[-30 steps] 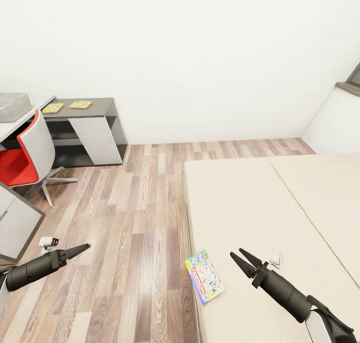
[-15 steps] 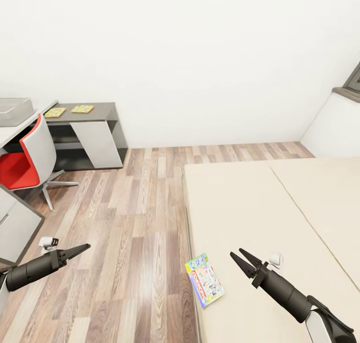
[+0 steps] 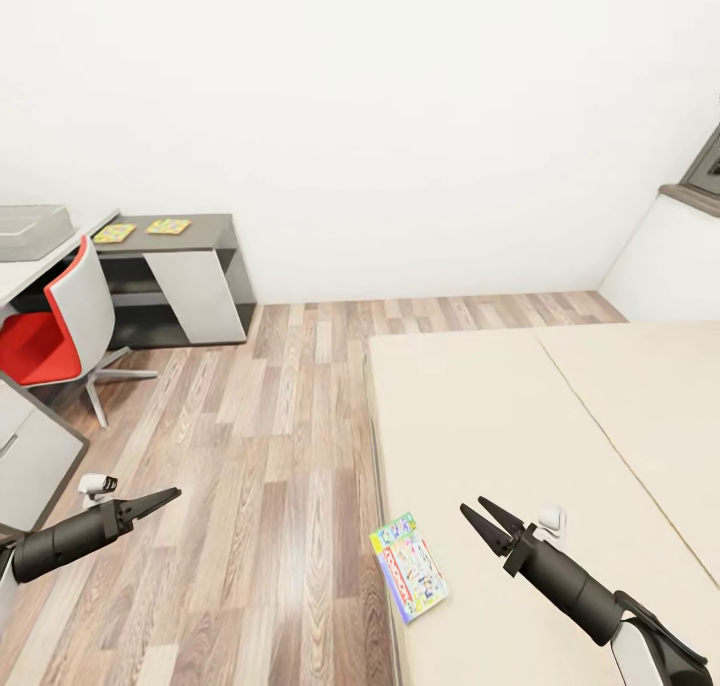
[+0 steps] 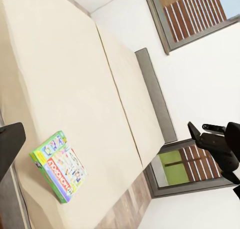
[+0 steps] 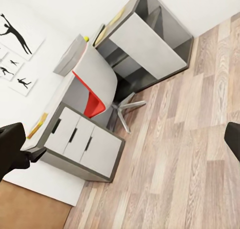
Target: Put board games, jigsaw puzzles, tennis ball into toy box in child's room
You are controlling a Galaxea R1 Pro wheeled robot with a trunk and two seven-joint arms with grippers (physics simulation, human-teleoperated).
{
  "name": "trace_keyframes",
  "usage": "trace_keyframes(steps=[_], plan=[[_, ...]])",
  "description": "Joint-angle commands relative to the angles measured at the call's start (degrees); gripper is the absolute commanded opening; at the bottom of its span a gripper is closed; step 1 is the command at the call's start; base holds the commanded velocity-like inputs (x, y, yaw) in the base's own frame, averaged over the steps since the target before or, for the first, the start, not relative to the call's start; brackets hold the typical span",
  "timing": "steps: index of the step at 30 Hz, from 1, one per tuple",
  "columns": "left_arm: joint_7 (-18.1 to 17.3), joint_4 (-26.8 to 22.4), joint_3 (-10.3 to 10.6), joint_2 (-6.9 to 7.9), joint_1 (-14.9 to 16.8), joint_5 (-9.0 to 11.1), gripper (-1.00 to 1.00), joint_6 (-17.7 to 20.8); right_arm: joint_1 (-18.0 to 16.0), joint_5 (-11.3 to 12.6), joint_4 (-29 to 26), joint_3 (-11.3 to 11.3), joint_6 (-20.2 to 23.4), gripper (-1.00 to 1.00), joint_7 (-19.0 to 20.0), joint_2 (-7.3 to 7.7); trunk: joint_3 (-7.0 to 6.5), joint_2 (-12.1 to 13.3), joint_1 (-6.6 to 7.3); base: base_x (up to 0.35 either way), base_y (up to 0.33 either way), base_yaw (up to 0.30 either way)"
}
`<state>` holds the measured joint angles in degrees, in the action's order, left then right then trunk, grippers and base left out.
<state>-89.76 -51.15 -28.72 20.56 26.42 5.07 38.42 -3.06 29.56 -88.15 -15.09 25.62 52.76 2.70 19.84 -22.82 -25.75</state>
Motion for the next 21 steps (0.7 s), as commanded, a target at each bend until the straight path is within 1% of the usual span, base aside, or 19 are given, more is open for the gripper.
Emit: trace_keyframes(steps=[1,21], plan=[[-0.2,0.0,0.0,0.00,0.0,-0.1,1.00,0.6,0.0,0.4,0.0,0.0,0.5,1.00,0.1,0.01,-0.01,-0.1,-0.03,0.000,0.000,0.000],[-0.2,0.0,0.0,-0.18,0.0,-0.1,1.00,0.6,0.0,0.4,0.4,0.1,0.5,1.00,-0.1,-0.06,-1.89,-0.1,-0.03,0.000,0.000,0.000]])
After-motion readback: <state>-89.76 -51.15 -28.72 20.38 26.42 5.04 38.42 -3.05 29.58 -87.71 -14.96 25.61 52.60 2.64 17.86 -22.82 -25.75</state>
